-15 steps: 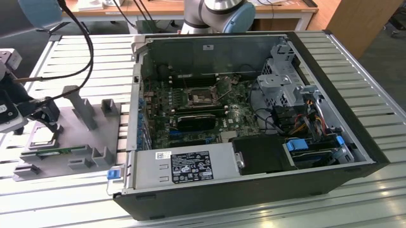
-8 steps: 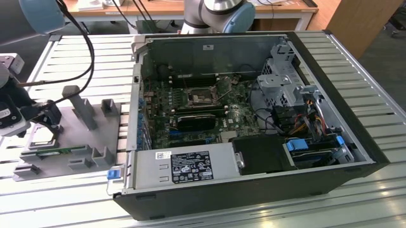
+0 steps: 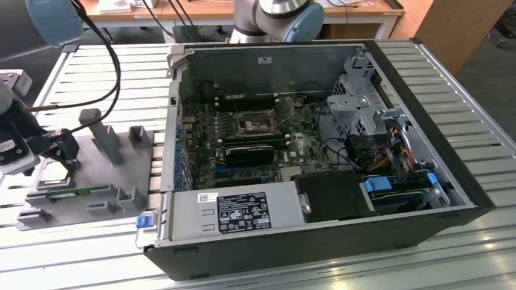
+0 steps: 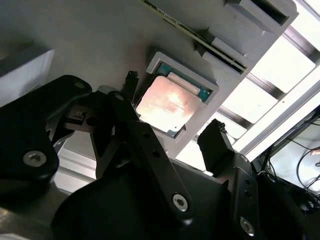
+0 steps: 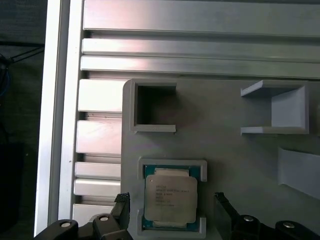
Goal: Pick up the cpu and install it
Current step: 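Pick up the cpu and move it towards the insertion slot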
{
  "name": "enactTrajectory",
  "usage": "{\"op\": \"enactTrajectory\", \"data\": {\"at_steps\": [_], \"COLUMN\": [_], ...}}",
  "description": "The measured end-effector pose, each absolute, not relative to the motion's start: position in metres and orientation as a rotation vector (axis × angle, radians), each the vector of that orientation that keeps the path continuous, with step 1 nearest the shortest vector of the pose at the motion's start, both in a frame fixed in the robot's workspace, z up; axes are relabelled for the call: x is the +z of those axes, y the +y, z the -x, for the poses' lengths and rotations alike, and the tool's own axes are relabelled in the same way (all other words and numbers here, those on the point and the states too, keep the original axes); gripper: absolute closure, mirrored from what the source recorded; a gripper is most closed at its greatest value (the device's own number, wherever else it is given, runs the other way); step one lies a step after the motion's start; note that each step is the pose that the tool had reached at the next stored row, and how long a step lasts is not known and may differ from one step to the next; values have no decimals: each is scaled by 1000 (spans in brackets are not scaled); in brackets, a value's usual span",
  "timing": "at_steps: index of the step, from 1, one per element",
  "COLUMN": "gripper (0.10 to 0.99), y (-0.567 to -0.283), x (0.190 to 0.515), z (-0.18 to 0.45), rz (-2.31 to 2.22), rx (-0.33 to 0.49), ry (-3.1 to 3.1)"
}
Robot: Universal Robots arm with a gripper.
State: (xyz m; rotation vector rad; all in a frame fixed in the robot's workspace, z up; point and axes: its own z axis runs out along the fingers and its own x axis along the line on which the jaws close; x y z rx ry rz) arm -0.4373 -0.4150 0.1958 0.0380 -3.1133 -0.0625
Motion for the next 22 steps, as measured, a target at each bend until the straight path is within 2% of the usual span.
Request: {"op": "enactTrajectory", "data": {"at_steps": [10,12,13,22], "gripper": [325,337,408,408], "y": [-414,-412,-412,-410], "x": [187,186,186,182], "z": [438,438,438,441], "rz": [-40,-41,-41,-45], "rx": [-63,-63,-63,-62], "ry": [-3114,-3113,-3114,-3121]}}
